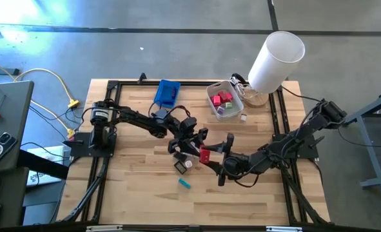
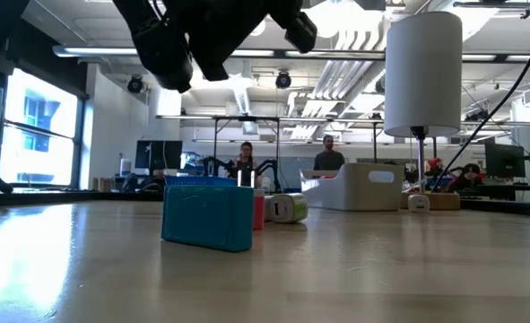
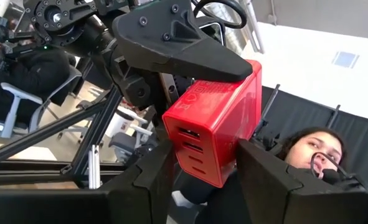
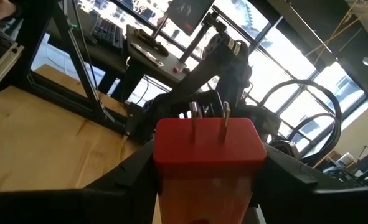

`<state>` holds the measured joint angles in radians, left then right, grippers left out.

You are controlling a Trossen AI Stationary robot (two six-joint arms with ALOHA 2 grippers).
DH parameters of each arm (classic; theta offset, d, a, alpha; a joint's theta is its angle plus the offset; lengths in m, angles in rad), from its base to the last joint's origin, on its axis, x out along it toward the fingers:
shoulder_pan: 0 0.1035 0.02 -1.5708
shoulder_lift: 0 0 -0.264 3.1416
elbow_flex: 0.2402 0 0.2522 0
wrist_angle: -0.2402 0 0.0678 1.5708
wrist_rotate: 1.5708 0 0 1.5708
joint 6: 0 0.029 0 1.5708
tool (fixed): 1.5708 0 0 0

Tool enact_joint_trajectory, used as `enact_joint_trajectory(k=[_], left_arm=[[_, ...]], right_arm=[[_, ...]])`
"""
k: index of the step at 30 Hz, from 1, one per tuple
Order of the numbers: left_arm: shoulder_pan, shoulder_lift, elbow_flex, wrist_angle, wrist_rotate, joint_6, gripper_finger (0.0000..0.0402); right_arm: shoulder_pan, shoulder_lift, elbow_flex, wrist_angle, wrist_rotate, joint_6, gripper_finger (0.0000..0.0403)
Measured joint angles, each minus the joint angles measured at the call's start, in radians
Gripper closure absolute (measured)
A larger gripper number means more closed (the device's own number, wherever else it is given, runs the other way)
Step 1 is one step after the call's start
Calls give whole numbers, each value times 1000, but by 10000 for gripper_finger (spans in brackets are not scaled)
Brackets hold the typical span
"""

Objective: Pick & Place Office items
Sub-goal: Put the red charger adapter into the white bin

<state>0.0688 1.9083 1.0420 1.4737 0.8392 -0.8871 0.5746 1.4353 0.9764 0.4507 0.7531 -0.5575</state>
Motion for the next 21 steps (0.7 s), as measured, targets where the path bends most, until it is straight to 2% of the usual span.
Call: enact_joint_trajectory(k=[3,5,11,13,15,21], left_arm=[[0,0,0,-2,10,1,242],[1,0,0,0,23,14,223],[2,1,-1,-1,34,46,123],[18,1,-1,2,73,60,99],[44,2,-1,17,107,74,87],[111,2,-2,17,117,99,81]], right_arm=[[-1,0,0,2,-3,3,204],[0,0,0,2,-1,7,204],[3,0,1,0,-1,7,204],[8,0,1,2,4,7,204],[24,0,2,8,1,7,204],[88,-1,2,10,30,43,204]])
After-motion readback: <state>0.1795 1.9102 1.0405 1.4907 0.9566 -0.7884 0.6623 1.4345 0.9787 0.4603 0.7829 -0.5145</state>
